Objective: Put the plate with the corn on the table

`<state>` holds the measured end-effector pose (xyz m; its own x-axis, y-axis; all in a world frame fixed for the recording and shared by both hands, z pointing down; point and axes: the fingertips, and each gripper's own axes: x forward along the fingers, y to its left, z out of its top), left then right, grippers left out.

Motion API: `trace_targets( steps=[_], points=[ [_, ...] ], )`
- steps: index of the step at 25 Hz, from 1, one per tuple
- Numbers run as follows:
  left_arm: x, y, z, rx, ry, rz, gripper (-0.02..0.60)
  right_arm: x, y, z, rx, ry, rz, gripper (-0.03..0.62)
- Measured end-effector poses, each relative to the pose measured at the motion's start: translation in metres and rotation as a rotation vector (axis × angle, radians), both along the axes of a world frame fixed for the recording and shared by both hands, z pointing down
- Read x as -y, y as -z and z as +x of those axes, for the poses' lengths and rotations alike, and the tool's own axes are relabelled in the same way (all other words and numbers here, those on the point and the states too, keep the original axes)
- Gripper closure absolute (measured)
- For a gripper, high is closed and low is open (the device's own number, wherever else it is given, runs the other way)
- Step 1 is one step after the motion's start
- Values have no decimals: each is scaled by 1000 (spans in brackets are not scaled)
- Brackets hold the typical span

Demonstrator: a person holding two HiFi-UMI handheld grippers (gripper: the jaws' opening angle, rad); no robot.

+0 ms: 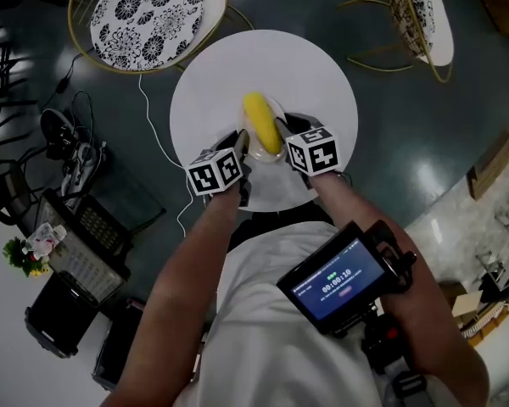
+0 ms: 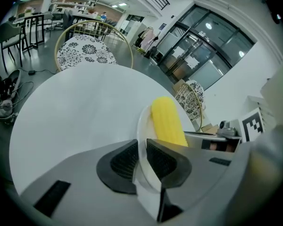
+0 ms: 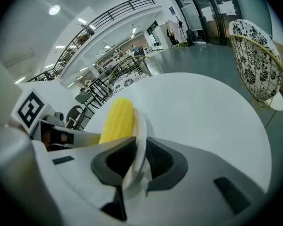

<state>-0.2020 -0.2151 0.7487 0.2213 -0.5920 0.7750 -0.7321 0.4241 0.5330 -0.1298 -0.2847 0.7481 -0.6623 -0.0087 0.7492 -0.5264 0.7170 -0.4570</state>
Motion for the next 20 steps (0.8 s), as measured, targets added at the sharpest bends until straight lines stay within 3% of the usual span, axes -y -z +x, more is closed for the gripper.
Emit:
trace_targets(
  steps=[20],
  points=[
    [-17, 16, -15, 51, 17, 42, 528, 15, 8, 11, 55, -187, -8, 543]
  ],
)
